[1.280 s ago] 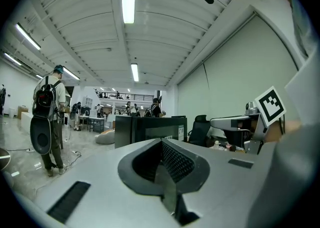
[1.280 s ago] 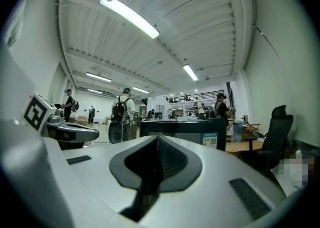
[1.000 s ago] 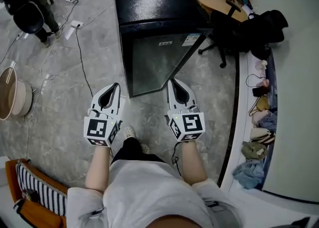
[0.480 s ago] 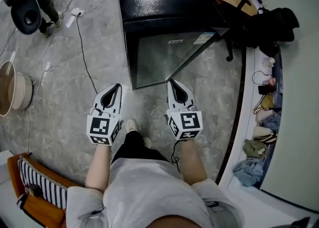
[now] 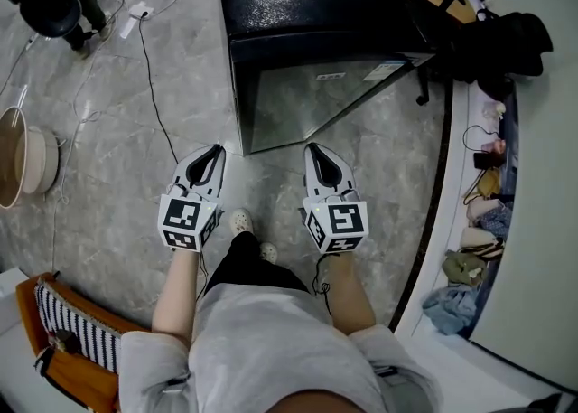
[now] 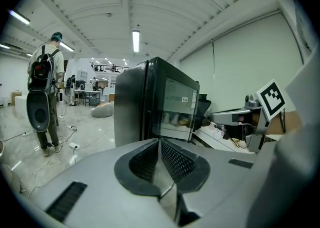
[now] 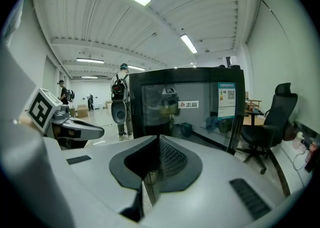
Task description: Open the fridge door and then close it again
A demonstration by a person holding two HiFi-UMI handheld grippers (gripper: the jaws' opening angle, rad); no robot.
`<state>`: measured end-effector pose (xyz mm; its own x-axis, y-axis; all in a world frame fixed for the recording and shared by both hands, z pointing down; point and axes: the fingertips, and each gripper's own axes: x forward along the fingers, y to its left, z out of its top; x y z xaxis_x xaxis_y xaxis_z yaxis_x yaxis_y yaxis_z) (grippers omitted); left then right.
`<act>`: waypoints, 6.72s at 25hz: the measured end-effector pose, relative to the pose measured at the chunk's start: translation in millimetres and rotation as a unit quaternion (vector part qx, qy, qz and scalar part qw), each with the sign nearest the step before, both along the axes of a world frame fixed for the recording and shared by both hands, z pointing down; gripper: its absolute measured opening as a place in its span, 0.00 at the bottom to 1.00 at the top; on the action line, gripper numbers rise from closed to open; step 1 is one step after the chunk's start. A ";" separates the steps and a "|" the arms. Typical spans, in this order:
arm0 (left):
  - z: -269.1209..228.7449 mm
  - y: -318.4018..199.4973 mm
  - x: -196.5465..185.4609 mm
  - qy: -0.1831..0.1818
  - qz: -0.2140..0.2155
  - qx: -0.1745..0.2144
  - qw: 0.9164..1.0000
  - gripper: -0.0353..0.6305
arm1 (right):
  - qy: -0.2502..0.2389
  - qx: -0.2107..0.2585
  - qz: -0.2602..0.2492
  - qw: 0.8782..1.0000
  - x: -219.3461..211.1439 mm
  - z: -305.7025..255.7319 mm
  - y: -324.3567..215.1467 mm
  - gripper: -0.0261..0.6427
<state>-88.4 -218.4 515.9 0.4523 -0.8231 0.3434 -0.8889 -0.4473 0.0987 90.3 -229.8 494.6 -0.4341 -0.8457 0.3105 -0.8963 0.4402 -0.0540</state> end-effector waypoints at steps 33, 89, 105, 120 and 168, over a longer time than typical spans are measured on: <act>63.5 -97.4 40.4 -0.054 0.154 -0.044 0.986 0.22 | 0.028 -0.011 0.035 0.999 18.6 4.3 -21.1 0.08; 61.2 77.7 159.9 -0.070 0.100 -0.064 0.990 0.12 | 0.017 0.022 0.093 0.995 97.9 -31.4 60.6 0.08; 63.0 37.6 115.7 -0.062 0.082 -0.070 0.992 0.13 | 0.012 0.023 0.088 0.996 86.7 -32.0 46.2 0.08; 62.0 -18.9 70.9 -0.069 0.074 -0.071 0.992 0.14 | 0.016 0.021 0.095 0.995 79.1 -33.3 27.7 0.08; 14.5 -35.9 4.6 -0.031 0.013 -0.016 0.999 0.07 | 0.008 0.042 0.053 0.998 31.0 -53.8 9.9 0.08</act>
<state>-83.8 -254.2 530.4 0.4503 -0.7990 0.3984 -0.8818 -0.4680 0.0583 121.2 -219.9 440.7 -0.3358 -0.9102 0.2427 -0.9387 0.3446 -0.0062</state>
